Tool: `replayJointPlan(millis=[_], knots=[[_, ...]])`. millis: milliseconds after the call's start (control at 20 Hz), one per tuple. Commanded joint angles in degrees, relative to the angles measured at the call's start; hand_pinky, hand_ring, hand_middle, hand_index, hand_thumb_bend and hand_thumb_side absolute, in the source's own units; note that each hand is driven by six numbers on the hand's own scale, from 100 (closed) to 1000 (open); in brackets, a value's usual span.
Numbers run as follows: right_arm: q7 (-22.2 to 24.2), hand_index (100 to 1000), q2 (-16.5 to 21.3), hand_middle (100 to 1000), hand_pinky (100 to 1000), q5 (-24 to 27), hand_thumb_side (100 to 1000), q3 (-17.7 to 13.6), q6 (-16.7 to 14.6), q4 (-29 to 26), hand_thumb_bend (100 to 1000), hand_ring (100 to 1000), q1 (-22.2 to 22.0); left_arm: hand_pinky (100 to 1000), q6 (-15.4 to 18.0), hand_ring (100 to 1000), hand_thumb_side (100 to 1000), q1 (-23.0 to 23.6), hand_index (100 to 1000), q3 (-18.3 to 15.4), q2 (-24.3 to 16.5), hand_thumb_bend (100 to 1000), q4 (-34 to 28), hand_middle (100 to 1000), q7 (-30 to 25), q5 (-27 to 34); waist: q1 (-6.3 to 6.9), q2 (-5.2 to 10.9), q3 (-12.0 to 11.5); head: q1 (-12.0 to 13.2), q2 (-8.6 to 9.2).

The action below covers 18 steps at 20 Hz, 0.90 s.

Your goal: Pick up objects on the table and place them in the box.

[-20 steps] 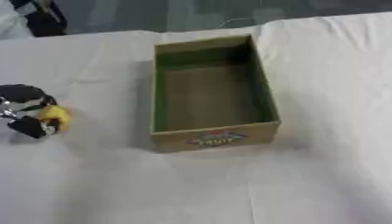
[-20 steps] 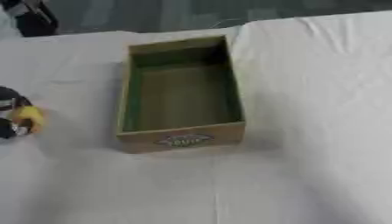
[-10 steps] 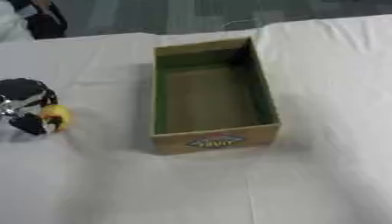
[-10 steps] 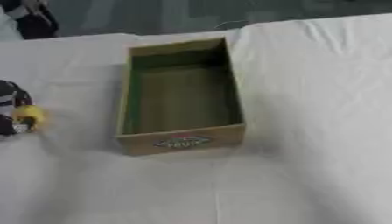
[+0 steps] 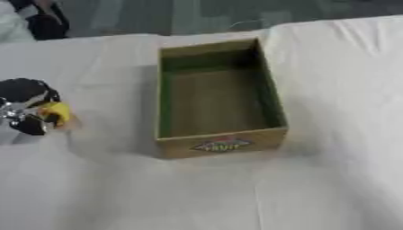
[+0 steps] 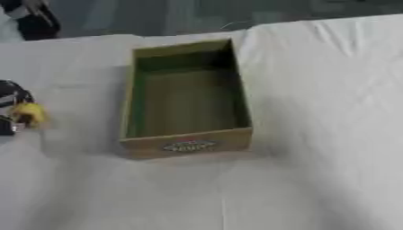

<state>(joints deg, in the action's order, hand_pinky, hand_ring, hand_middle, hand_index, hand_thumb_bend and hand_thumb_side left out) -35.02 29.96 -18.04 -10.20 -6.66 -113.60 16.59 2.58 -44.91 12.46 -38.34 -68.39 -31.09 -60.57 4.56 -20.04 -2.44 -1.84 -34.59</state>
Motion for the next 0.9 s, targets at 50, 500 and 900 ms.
replayJointPlan(millis=[50,500,900], knots=[[-0.24,854,0.95,734,733,0.37,859,-0.56,0.01,-0.99,100,737,0.25,505,-0.4,686,218,-0.92,779,-0.4,-2.25,100,-2.32,605,-0.16,1.2,-0.18,1.74,-0.2,-0.01,0.57],[-0.33,853,1.13,733,733,0.63,860,-0.59,0.08,-0.99,100,736,0.1,501,-1.18,676,241,-3.64,772,-1.12,-3.53,100,-14.22,599,-0.12,2.86,-0.24,2.89,-0.94,-0.29,-0.58],[-0.22,853,1.07,733,732,0.97,857,-0.43,0.09,-0.99,100,735,0.18,510,-0.84,663,270,-9.32,761,0.02,0.82,100,-24.51,593,-1.39,2.88,-0.31,3.91,-1.4,-0.45,-1.85]])
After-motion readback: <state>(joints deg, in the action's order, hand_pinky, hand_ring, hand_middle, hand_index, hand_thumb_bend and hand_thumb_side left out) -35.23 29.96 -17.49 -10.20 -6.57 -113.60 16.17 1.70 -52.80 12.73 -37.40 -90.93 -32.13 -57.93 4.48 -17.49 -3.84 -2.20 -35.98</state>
